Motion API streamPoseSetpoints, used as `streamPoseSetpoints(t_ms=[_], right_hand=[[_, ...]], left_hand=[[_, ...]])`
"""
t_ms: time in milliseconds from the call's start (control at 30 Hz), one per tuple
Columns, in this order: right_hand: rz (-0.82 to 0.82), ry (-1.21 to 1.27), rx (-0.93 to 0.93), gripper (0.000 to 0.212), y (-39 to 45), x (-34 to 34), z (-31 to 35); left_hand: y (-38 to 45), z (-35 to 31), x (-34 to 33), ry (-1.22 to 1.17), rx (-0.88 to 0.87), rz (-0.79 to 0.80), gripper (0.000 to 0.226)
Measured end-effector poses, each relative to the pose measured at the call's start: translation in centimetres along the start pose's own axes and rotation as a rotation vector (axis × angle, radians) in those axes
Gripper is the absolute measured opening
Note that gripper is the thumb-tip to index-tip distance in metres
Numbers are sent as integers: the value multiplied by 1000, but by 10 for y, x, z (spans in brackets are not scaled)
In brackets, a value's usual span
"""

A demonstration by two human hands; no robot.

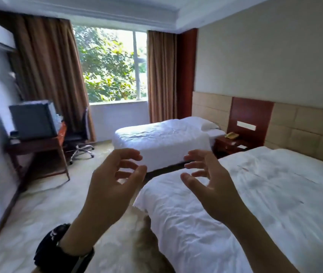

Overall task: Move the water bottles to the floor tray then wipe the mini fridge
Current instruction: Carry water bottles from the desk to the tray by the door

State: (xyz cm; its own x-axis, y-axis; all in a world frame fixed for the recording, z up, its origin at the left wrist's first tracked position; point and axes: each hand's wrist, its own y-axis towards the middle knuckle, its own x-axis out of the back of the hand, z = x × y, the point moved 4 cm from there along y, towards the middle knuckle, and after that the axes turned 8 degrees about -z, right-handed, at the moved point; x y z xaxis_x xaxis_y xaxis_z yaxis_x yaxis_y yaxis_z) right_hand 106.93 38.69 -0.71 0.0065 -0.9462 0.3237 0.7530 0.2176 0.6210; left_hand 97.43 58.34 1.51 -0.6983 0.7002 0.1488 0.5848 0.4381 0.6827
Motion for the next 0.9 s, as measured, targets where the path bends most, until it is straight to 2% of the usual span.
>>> streamPoseSetpoints(t_ms=[167, 467, 700, 900], right_hand=[[149, 101, 110, 44, 71, -145, 36], [239, 291, 107, 37, 155, -313, 44], [313, 300, 111, 40, 231, -400, 2], [318, 386, 69, 42, 313, -459, -85]], left_hand=[[69, 75, 98, 121, 21, -167, 29], [166, 169, 192, 237, -6, -254, 29], [230, 258, 191, 259, 60, -312, 31], [309, 341, 143, 323, 55, -318, 31]])
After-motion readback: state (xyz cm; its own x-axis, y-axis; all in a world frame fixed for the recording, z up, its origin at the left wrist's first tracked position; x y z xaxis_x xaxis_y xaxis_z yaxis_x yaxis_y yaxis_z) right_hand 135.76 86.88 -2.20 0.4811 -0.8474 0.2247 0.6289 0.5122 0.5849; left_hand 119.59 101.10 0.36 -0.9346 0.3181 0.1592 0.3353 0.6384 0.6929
